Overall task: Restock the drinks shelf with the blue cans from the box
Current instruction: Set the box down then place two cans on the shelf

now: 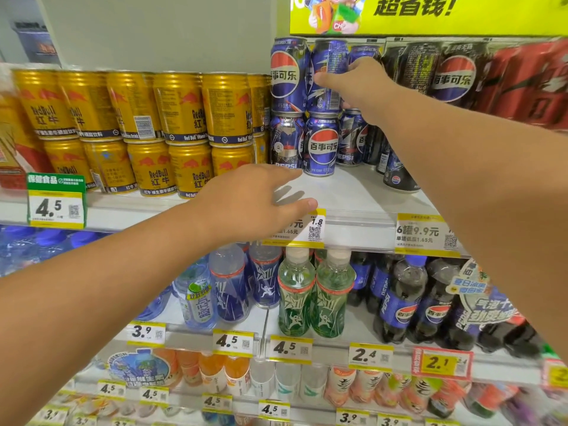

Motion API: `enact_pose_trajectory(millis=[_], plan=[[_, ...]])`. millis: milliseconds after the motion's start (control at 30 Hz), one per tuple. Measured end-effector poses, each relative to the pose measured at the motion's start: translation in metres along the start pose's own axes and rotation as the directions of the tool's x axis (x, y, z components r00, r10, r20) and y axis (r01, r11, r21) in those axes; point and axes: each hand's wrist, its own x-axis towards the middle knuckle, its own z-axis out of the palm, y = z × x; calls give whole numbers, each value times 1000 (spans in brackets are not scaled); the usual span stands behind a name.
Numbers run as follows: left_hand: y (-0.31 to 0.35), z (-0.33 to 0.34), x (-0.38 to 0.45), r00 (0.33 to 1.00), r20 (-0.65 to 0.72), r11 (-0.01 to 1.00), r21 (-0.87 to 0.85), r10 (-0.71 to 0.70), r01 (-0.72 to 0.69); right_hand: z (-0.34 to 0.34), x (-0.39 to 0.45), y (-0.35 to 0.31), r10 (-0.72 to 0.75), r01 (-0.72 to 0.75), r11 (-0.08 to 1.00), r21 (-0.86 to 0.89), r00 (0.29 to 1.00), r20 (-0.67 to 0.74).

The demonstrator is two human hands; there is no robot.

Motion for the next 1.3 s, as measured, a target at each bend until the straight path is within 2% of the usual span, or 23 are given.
enact_pose_trajectory(millis=[600,900,1033,1167,1300], plan=[[9,-8,9,1000,-4,999,-53,-13,13,-3,-5,2,33,-32,998,-49,999,12],[19,-8,-2,994,-5,994,-29,-106,105,-27,-67,18,-26,32,991,-130,998,49],[32,-9,-17,991,-15,991,-14,-135,135,-37,-100,33,-79,122,964,-235,979,186],[42,-12,-34,990,-2,990,28,-139,139,-40,-131,41,-187,344,838,-424,910,370],[42,-16,-56,994,-10,994,20,-108,108,-36,-170,45,-183,414,774,-478,870,457]])
